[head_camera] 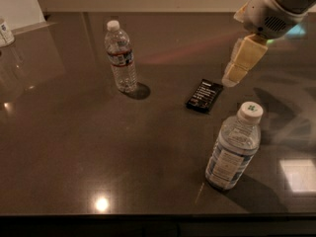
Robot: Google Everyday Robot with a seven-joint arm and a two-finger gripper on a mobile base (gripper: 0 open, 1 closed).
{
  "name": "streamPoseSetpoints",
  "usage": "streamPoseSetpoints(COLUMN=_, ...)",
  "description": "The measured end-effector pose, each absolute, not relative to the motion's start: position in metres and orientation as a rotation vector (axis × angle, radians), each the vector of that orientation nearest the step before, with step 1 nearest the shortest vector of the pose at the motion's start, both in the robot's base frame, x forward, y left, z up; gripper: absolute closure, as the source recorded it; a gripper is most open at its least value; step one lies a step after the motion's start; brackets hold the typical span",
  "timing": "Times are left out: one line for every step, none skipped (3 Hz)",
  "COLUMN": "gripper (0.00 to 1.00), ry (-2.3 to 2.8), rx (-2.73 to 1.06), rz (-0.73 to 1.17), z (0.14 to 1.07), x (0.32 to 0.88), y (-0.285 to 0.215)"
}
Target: Pick water bottle
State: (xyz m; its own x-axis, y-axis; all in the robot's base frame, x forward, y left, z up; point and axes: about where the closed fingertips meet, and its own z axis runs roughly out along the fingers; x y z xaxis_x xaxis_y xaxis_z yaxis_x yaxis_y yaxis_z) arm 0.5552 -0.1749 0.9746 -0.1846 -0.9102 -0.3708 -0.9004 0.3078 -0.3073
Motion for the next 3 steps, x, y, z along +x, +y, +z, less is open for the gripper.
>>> streamPoseSetpoints(gripper=0.0, ry=2.048, rx=-1.56, rz=0.063, z=0.972, x=0.592, y=-0.15)
streamPoseSetpoints(gripper=0.0, ry=1.986, rx=-1.537, rz=0.179, z=0.968, x=0.618, y=-0.114)
streamPoseSetpoints(gripper=0.0, ry=1.921, rx=-1.537, rz=0.313, z=0.96, x=0.63, y=-0.07)
